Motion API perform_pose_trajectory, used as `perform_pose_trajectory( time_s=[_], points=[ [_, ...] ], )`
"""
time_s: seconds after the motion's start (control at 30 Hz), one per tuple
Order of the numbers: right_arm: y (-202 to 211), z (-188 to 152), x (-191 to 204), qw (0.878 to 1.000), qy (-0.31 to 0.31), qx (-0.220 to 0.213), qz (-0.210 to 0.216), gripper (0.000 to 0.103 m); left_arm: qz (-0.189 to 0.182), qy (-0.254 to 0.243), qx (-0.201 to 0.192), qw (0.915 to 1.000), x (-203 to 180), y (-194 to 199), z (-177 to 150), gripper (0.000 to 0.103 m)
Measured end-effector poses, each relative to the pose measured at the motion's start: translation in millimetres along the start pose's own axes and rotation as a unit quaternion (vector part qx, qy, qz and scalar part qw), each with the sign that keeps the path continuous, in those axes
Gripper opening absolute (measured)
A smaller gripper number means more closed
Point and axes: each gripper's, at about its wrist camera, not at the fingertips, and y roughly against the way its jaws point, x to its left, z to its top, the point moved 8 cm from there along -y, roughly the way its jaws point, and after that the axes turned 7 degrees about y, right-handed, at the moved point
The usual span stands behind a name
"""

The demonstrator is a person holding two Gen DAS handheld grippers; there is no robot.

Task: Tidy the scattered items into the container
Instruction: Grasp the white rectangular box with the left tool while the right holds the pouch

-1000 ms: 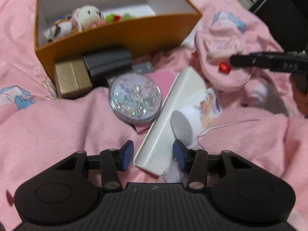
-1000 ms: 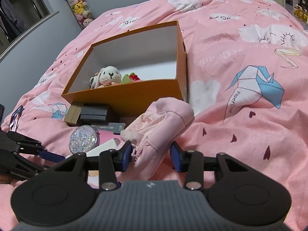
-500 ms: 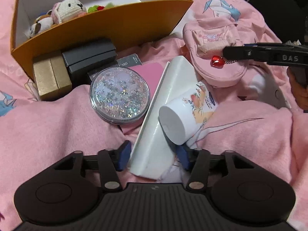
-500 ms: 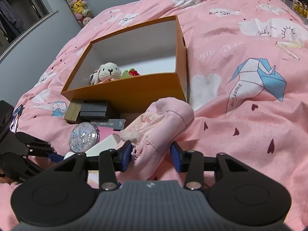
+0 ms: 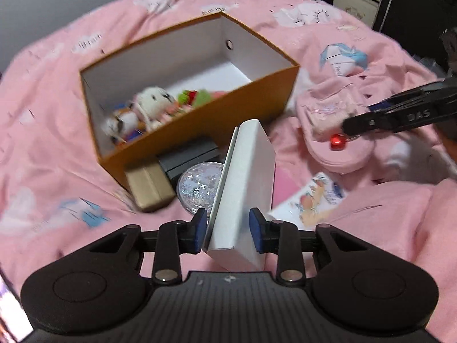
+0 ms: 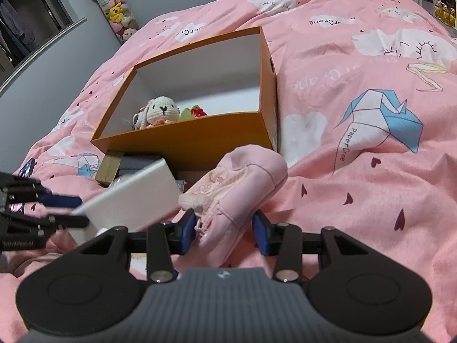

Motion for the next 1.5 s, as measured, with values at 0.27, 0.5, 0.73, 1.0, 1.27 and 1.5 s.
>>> perform_pose_trajectory(
  time_s=[0.27,0.5,0.73,1.0,1.27,1.5],
  points=[
    [-7,0,10,1.0,0.011,0.006,0.02,0.046,-0.034,0.017,0.024,0.999,0,-12,-4,0.04],
    [-20,0,22,0.999,0.023,0.016,0.041,0.046,-0.086,0.035,0.043,0.9947,-8,-29,3,0.05],
    [-25,-1,20,0.999,0.019,0.023,0.039,0.046,-0.088,0.048,0.034,0.9944,-6,-33,19,0.057],
    [-17,5,-4,1.0,0.011,0.012,0.005,0.046,-0.13,0.066,0.035,0.9887,-10,-48,52,0.057],
    [-25,5,-7,1.0,0.005,0.02,0.006,0.046,-0.124,0.059,0.089,0.9866,-10,-82,64,0.057],
    [-34,0,-16,0.999,-0.011,0.033,0.008,0.046,-0.14,0.072,0.132,0.9787,-10,-104,63,0.057]
  ],
)
